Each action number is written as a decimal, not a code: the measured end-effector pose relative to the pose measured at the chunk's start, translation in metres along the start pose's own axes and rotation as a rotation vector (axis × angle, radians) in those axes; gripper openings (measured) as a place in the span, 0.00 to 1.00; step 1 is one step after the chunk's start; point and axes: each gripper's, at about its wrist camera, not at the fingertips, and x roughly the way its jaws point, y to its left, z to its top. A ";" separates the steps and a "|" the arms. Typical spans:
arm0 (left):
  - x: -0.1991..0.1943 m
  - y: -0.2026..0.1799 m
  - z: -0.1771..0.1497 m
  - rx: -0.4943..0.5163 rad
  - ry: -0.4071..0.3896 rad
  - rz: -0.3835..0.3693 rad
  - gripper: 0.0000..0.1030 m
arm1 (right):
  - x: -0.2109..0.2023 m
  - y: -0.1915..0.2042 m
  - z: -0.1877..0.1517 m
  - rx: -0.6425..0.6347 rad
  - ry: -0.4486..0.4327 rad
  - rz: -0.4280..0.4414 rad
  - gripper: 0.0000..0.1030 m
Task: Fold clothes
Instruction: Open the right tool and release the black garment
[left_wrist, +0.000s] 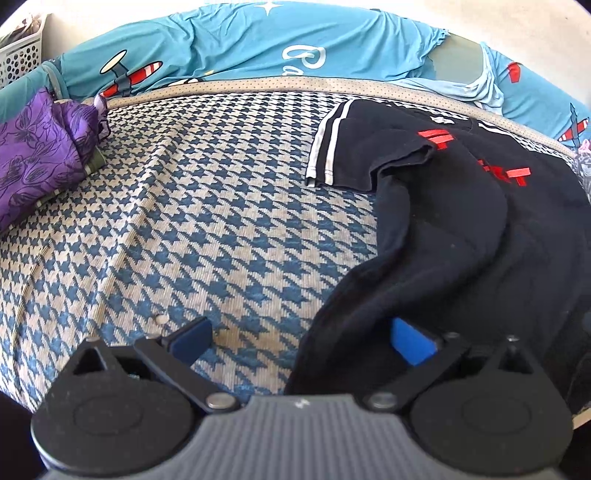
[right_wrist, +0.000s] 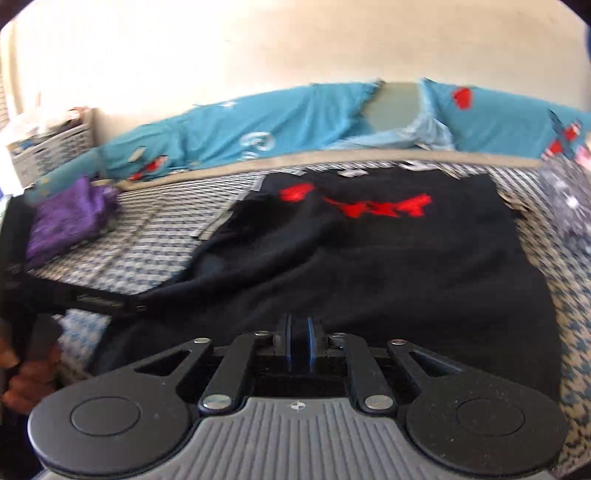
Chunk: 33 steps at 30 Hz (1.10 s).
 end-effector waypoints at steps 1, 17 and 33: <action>-0.001 -0.001 0.000 0.007 -0.003 -0.001 1.00 | 0.003 -0.007 0.000 0.036 0.019 -0.021 0.10; 0.000 -0.008 -0.007 0.049 0.015 -0.012 1.00 | -0.008 -0.034 -0.020 0.215 0.219 -0.033 0.32; -0.002 -0.005 -0.007 0.024 0.021 -0.021 1.00 | -0.015 0.001 -0.037 0.091 0.340 0.085 0.40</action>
